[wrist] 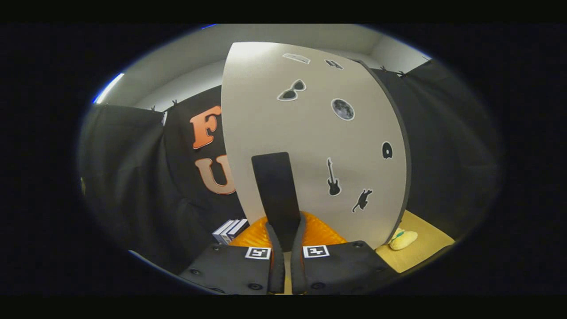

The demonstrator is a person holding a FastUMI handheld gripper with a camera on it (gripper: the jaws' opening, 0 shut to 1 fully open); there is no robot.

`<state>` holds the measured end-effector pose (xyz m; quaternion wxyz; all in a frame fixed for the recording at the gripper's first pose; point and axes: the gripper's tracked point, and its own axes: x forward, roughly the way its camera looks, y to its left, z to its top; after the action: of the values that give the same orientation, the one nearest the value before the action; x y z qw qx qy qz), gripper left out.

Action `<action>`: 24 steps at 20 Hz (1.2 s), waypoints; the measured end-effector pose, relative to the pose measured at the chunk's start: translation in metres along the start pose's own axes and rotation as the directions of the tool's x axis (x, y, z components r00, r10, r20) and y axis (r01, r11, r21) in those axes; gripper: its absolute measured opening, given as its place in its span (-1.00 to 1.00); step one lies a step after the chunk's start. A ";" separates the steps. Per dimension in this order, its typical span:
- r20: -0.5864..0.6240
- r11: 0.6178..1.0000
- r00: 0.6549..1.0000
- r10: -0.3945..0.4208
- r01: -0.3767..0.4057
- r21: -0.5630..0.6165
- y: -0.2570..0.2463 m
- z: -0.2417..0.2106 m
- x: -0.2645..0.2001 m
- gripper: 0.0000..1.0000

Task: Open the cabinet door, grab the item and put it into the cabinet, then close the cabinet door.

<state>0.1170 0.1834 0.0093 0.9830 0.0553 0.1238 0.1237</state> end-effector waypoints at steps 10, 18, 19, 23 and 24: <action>-0.013 0.991 0.990 0.137 -0.137 0.012 -0.016 0.005 -0.039 -0.74; -0.007 0.997 0.997 0.071 -0.071 -0.021 -0.035 0.007 -0.049 -0.75; -0.006 0.998 0.998 0.058 -0.058 -0.030 -0.037 0.007 -0.049 -0.76; 0.005 0.999 1.000 -0.007 0.007 -0.052 -0.051 0.010 -0.048 -0.77; 0.009 0.998 1.000 -0.027 0.027 -0.057 -0.056 0.012 -0.048 -0.77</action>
<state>0.0881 0.1164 0.0245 0.9863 0.0260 0.1169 0.1137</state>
